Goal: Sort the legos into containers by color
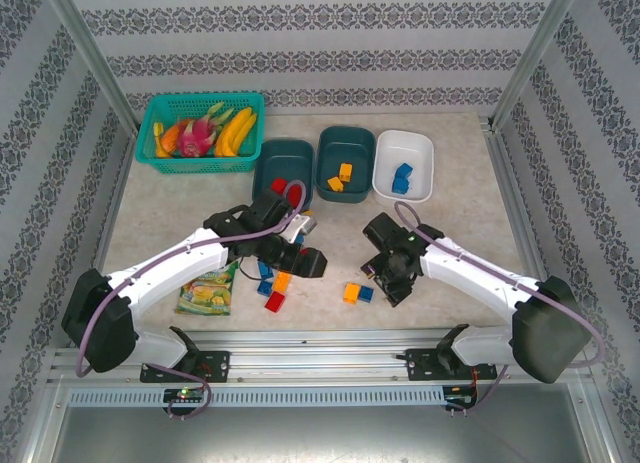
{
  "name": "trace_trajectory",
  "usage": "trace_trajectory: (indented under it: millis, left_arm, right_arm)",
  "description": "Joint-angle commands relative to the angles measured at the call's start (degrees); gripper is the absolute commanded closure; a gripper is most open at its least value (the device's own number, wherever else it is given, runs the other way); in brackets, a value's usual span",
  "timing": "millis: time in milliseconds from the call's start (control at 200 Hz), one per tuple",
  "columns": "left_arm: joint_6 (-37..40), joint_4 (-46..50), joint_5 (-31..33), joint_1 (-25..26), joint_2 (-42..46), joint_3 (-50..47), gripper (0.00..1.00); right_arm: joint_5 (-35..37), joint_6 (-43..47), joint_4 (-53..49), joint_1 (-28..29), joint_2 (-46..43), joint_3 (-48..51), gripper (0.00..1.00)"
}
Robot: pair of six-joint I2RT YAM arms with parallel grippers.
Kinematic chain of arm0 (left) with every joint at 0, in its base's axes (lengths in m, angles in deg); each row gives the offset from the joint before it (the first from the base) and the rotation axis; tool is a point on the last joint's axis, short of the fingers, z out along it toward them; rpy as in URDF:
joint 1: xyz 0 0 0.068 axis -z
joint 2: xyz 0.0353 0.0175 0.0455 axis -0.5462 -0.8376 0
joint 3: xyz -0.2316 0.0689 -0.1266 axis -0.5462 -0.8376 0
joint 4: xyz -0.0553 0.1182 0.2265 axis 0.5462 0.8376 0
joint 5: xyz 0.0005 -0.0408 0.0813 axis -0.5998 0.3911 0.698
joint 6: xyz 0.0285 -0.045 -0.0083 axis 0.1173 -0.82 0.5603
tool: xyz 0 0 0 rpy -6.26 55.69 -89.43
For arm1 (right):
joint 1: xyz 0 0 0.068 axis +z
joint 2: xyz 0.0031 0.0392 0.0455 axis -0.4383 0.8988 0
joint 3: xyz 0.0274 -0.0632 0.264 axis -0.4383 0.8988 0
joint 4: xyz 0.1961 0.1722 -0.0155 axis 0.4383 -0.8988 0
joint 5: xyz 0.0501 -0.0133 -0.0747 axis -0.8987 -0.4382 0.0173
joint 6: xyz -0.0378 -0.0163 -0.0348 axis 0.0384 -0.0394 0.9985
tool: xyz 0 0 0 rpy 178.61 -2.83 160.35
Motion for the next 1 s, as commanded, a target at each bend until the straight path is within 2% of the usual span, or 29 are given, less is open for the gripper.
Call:
trace_trajectory:
  millis: [0,175,425,620,744,999]
  left_arm:
    - [2.1,0.2,-0.1,1.1,2.5,-0.9,0.17]
    - [2.4,0.9,0.4,1.2,4.5,-1.4,0.17]
    - [2.1,0.9,0.4,1.2,6.0,-2.5,0.17]
    - [2.1,1.0,0.4,1.2,6.3,-2.8,0.17]
    - [2.0,0.8,0.5,1.2,6.2,-2.6,0.18]
    - [1.5,0.0,0.3,1.2,5.7,-2.4,0.18]
  right_arm:
    - [-2.2,-15.0,7.6,1.2,-0.3,3.6,0.26]
    - [-1.4,-24.2,15.0,2.1,-0.7,8.8,0.23]
    - [-1.4,-28.1,19.7,2.7,2.0,10.1,0.23]
    - [-0.9,-29.7,21.1,3.3,3.3,10.4,0.33]
    - [-0.5,-29.2,20.5,3.3,4.2,10.0,0.44]
    - [0.1,-28.7,20.7,2.6,6.0,10.1,0.47]
